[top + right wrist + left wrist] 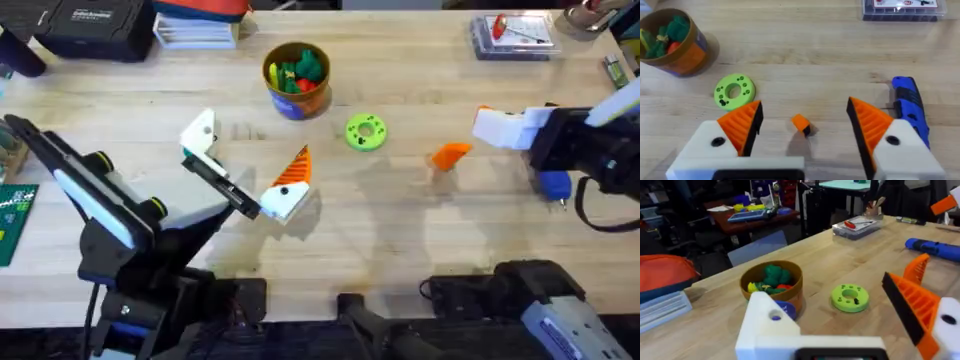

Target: Pick up the gripper from the table and insert it into the empty holder that is missing its gripper. Then pick up a screw, insert it into the mounting hole, and use the screwdriver to tighten it. Finally, clean up the table by picking up the vegetable and placing it into the bucket.

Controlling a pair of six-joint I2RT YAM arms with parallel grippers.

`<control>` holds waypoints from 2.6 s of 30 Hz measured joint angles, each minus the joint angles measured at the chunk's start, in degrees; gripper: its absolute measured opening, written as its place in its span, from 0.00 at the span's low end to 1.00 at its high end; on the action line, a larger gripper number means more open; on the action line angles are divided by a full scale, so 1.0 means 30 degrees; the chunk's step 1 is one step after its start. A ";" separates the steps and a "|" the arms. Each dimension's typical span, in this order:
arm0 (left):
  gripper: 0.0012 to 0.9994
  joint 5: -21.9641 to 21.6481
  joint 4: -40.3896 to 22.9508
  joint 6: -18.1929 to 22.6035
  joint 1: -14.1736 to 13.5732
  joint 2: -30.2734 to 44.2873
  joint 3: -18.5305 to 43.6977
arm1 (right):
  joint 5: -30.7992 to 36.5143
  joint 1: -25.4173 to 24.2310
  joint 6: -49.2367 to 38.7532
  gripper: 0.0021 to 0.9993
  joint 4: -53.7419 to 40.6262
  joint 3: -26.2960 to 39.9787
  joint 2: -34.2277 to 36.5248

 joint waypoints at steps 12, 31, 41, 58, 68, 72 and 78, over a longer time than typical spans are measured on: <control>0.99 0.1532 -0.2353 -0.0002 0.1327 -0.0006 0.0022 | 0.0000 0.0000 0.0000 0.99 0.0002 0.0000 0.0000; 0.99 0.6045 -0.2579 -0.2342 0.1325 -0.0007 0.0036 | 0.0000 0.0000 0.0000 0.99 -0.0004 0.0000 0.0000; 0.99 0.6065 -0.2586 -0.2464 0.1325 -0.0007 0.0036 | 0.0000 0.0000 0.0005 0.99 -0.0006 0.0000 0.0000; 0.99 0.8173 -0.2749 -0.4562 0.1325 -0.0007 0.0036 | 0.0000 0.0000 0.0007 0.99 -0.0006 0.0000 0.0000; 0.99 0.9360 -0.2871 -0.4745 0.1325 -0.0007 0.0036 | -0.0001 0.0000 0.0147 0.99 -0.0054 0.0000 0.0000; 0.99 0.9489 -0.2900 -0.4745 0.1325 -0.0007 0.0036 | -0.0007 0.0000 0.0481 0.99 -0.0038 0.0000 0.0021; 0.99 0.9540 -0.2907 -0.4747 0.1325 -0.0007 0.0036 | -0.0775 0.0000 -0.0484 0.99 -0.1548 0.0970 0.2398</control>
